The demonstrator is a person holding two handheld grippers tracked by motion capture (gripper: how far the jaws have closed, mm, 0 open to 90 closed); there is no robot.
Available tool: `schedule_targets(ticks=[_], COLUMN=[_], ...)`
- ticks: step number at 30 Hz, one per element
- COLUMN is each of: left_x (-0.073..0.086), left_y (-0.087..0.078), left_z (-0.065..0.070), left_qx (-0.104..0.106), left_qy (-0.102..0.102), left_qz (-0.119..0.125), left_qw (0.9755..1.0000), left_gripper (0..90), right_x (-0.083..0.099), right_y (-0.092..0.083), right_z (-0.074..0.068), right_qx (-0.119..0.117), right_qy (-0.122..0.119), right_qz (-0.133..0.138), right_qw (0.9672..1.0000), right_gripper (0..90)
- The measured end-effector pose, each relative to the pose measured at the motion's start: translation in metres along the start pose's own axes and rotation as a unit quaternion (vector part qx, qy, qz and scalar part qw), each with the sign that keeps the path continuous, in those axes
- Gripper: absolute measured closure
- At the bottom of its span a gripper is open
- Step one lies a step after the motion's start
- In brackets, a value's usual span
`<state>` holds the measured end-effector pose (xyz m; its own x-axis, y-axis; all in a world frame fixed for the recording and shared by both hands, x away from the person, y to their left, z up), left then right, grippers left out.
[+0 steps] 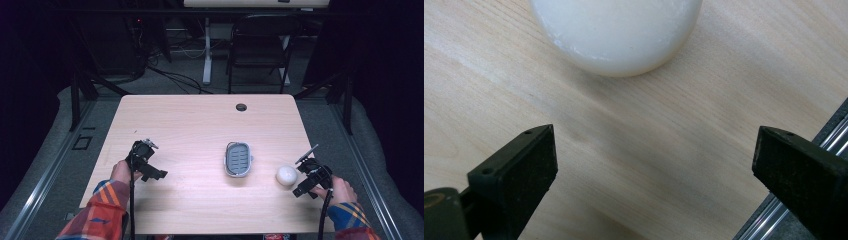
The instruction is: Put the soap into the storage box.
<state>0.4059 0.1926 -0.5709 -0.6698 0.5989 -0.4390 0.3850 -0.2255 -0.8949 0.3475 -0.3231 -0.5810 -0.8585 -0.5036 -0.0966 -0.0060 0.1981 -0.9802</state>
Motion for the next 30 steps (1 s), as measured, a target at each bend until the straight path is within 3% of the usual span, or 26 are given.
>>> schedule_targets(ticks=[1, 2, 4, 7, 10, 12, 13, 15, 17, 18, 20, 25, 26, 27, 29, 30], left_x=[0.000, 0.000, 0.000, 0.001, 0.001, 0.001, 0.001, 0.001, 0.001, 0.001, 0.001, 0.001, 0.001, 0.000, 0.000, 0.000], left_y=[0.000, 0.000, 0.000, 0.000, 0.000, 0.000, 0.001, 0.000, 0.000, 0.000, 0.000, 0.001, 0.001, 0.001, 0.001, 0.001], left_z=[0.000, 0.000, 0.001, 0.000, 0.000, 0.000, 0.000, 0.000, 0.000, 0.000, 0.000, 0.000, 0.000, 0.001, 0.001, 0.001], left_qx=[0.000, 0.000, 0.000, -0.001, -0.002, -0.002, -0.003, -0.003, -0.003, -0.003, -0.004, -0.004, -0.004, -0.004, -0.004, -0.004], left_qy=[0.000, 0.000, 0.000, 0.000, -0.001, 0.000, 0.001, 0.000, 0.000, 0.000, 0.000, 0.001, 0.002, 0.002, 0.002, 0.002], left_qz=[-0.001, -0.001, -0.002, -0.002, -0.003, -0.002, -0.002, -0.002, -0.002, -0.003, -0.002, -0.004, -0.004, -0.005, -0.005, -0.006], left_qw=[1.0000, 1.0000, 1.0000, 1.0000, 1.0000, 1.0000, 1.0000, 1.0000, 1.0000, 1.0000, 1.0000, 1.0000, 1.0000, 1.0000, 1.0000, 1.0000], left_gripper=[0.0, 0.0, 0.0, 0.0, 0.0, 0.0, 0.0, 0.0, 0.0, 0.0, 0.0, 0.0, 0.0, 0.0, 0.0, 0.0], right_x=[0.000, -0.001, 0.000, -0.001, -0.002, -0.003, -0.003, -0.004, -0.004, -0.005, -0.005, -0.010, -0.011, -0.012, -0.013, -0.017], right_y=[0.000, 0.004, 0.002, 0.003, 0.002, 0.006, 0.003, 0.006, -0.003, 0.001, -0.003, -0.003, -0.005, -0.004, -0.007, -0.005], right_z=[0.000, -0.001, 0.001, -0.001, -0.002, -0.005, -0.005, -0.008, -0.006, -0.008, -0.007, -0.010, -0.009, -0.010, -0.010, -0.012], right_qx=[-0.001, -0.007, -0.003, -0.007, -0.004, -0.009, -0.003, -0.006, 0.007, 0.003, 0.006, 0.011, 0.013, 0.011, 0.015, 0.009], right_qy=[-0.002, 0.009, -0.003, 0.000, -0.006, 0.009, -0.003, 0.007, -0.019, -0.007, -0.020, -0.013, -0.022, -0.019, -0.025, -0.021], right_qz=[-0.003, 0.013, -0.011, 0.000, -0.007, 0.025, 0.005, 0.041, -0.011, 0.016, -0.005, 0.018, 0.006, 0.018, 0.007, 0.022], right_qw=[1.0000, 0.9999, 0.9999, 1.0000, 0.9999, 0.9996, 1.0000, 0.9991, 0.9997, 0.9998, 0.9998, 0.9997, 0.9997, 0.9996, 0.9996, 0.9995], right_gripper=[3.8, 3.8, 3.7, 3.5, 2.8, 0.0, 0.0, 0.0, 0.0, 0.0, 0.0, 0.0, 0.0, 0.0, 0.0, 0.0])
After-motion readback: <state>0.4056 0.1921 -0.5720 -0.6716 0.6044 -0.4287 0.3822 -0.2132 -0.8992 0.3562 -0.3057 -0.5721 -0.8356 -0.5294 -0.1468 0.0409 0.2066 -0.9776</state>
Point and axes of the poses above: each handheld gripper's, and its own axes: y roughly forward along the jaws, x roughly out of its underside, z roughly to its right, the point moved 5 cm from there along y, roughly forward along the jaws, and after that the axes turned 11 degrees about -x, right-handed, at the moved point
